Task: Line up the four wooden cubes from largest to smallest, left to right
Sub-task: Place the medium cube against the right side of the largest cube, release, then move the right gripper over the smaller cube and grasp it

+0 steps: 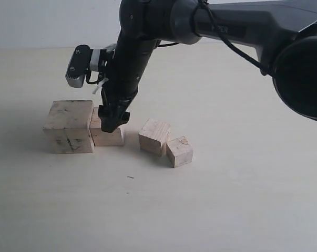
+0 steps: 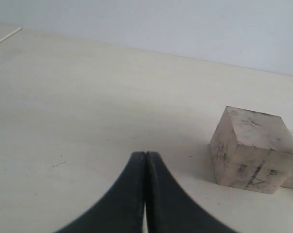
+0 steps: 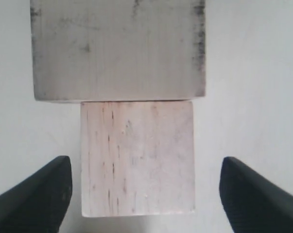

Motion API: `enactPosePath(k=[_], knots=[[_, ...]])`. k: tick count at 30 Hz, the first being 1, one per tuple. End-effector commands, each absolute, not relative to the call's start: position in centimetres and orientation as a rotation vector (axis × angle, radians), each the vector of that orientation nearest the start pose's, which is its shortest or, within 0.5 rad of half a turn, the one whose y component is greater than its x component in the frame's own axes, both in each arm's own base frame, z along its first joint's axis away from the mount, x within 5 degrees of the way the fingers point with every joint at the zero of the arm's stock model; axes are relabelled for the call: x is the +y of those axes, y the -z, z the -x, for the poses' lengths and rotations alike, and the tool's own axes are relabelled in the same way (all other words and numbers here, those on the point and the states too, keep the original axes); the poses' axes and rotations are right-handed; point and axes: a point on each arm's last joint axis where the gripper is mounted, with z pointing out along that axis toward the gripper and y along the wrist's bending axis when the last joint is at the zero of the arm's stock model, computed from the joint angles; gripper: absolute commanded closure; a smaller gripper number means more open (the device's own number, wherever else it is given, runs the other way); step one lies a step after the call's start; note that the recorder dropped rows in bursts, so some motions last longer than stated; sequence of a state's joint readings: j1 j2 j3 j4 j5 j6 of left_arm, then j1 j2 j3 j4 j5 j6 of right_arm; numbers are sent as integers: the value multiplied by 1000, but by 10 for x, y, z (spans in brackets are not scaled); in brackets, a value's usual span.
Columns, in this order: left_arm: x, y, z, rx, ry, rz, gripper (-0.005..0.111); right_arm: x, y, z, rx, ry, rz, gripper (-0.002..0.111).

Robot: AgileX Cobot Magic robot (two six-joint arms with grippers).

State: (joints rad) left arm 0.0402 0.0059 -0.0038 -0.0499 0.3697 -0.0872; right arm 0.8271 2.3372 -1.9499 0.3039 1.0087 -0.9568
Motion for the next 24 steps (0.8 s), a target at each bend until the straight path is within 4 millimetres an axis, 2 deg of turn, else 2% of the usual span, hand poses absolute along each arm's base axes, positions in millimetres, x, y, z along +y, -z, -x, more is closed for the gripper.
enactPosePath(k=[1, 7, 11, 14, 18, 20, 24], knots=[[0, -180, -53, 1843, 87, 142, 107, 374, -174, -316, 1973, -371, 2080, 30], [0, -180, -53, 1843, 87, 142, 107, 370, -196, -311, 2011, -396, 2038, 30], [0, -180, -53, 1843, 87, 142, 107, 363, -218, -309, 2012, -338, 2015, 30], [0, -180, -53, 1843, 87, 142, 107, 357, -226, -310, 2038, -265, 2007, 30], [0, -180, -53, 1843, 87, 142, 107, 351, -226, -309, 2092, -221, 2022, 30], [0, -180, -53, 1843, 87, 142, 107, 349, -222, -306, 2155, -228, 2014, 30], [0, -180, -53, 1843, 87, 142, 107, 338, -209, -304, 2239, -127, 2022, 30]])
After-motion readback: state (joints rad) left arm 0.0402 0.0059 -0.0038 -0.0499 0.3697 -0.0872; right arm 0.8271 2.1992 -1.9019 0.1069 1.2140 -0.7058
